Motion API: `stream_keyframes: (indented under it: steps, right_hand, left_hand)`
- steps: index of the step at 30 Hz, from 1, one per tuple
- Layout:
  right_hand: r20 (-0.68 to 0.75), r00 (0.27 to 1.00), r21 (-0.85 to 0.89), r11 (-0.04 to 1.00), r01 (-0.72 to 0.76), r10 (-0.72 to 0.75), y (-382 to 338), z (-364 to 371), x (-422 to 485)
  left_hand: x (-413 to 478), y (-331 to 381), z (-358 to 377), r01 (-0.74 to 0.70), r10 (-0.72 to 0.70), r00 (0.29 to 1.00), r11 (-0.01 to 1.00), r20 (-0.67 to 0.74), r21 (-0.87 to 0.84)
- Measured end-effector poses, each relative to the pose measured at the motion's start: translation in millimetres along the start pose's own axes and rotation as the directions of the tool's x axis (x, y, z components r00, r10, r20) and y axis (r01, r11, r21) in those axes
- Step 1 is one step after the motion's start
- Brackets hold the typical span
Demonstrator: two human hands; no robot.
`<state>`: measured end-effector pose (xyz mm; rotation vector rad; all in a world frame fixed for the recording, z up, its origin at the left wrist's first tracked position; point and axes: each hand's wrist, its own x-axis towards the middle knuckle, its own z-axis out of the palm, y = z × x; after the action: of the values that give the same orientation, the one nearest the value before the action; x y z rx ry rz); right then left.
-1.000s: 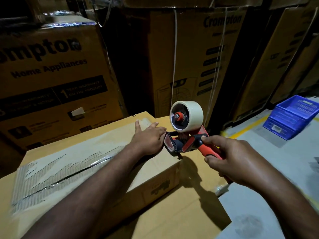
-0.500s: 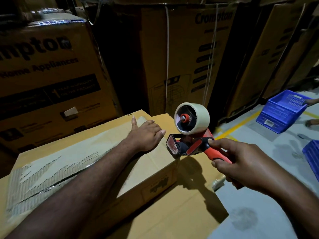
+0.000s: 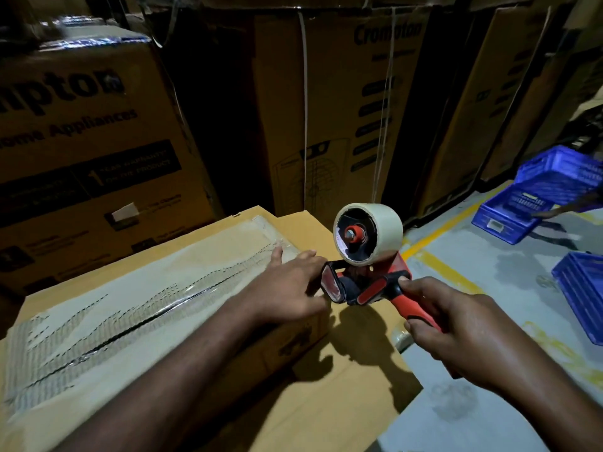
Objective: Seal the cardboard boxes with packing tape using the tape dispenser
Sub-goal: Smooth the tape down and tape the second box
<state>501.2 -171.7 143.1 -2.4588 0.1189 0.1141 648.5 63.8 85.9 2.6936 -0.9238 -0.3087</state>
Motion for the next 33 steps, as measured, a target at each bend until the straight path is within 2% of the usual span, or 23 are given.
stream_keyframes:
  steps: [2,5,11,17,22,25,30,33]
  right_hand:
    - [-0.01,1.0,0.022,1.0,-0.009,0.009,1,3,-2]
    - [-0.023,1.0,0.078,0.997,0.0,0.002,3,11,-5]
    - [-0.077,0.997,0.28,0.96,-0.008,0.03,16,29,-14]
    - [-0.1,0.995,0.322,0.946,0.046,-0.014,36,31,-22]
    - [-0.059,0.995,0.315,0.944,0.096,-0.082,58,23,-24]
    - [-0.047,0.99,0.233,0.962,0.142,-0.135,69,29,-28]
    - [-0.106,0.979,0.178,0.966,0.189,-0.172,87,38,-33]
    - [-0.169,0.952,0.131,0.951,0.279,-0.255,91,48,-33]
  left_hand:
    - [-4,-3,5,-0.042,0.043,0.999,0.993,0.001,0.11]
    - [2,-12,8,-0.028,0.033,0.999,0.975,-0.021,0.223]
    - [0,-17,8,-0.049,0.054,0.998,0.98,-0.018,0.191]
    - [2,-14,13,-0.045,0.05,0.999,0.977,-0.018,0.208]
    - [6,-14,10,-0.009,0.005,1.0,0.979,0.019,0.202]
    - [8,-10,12,0.012,-0.021,0.999,0.979,0.042,0.205]
    - [9,-2,12,0.042,-0.056,0.996,0.982,0.073,0.187]
    - [10,-2,9,0.062,-0.076,0.994,0.986,0.081,0.158]
